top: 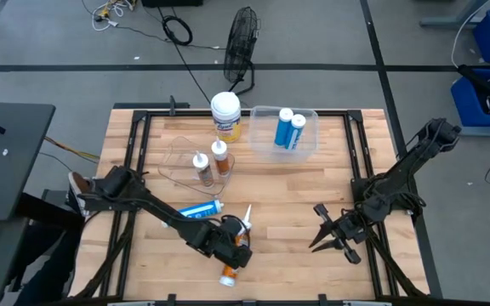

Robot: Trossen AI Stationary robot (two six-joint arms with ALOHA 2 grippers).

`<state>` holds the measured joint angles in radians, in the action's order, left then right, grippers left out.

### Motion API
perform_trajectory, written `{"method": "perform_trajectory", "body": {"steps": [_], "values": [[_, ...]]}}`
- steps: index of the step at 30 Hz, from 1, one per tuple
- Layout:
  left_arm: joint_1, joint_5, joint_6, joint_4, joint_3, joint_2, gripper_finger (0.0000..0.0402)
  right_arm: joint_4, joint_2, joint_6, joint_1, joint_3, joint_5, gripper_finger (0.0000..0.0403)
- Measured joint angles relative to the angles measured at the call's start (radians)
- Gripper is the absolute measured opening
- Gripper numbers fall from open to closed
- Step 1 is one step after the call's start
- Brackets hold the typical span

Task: Pick & place silicon tubes, Sealant and Lysol wipes
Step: Put the orange sealant into the left transparent bin

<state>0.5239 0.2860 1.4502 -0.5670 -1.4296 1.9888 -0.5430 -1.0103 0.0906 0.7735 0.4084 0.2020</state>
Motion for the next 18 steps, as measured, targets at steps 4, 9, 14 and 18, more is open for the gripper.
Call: {"method": "perform_trajectory", "body": {"steps": [4,9,14,18], "values": [[-0.006,-0.041,0.005,0.0,0.0,0.027,0.0369,0.008,0.0,0.001,0.003,0.0,0.0,0.0055],[-0.005,-0.067,0.014,0.001,0.001,0.056,0.0369,0.013,0.0,0.004,0.003,0.0,0.0,0.0055],[0.003,-0.073,0.029,-0.006,0.0,0.063,0.0369,0.024,0.0,0.004,0.003,0.0,0.0,0.0055],[0.007,-0.073,0.029,-0.031,-0.001,0.068,0.0361,0.031,0.0,0.004,0.003,0.0,0.0,0.0055]]}}
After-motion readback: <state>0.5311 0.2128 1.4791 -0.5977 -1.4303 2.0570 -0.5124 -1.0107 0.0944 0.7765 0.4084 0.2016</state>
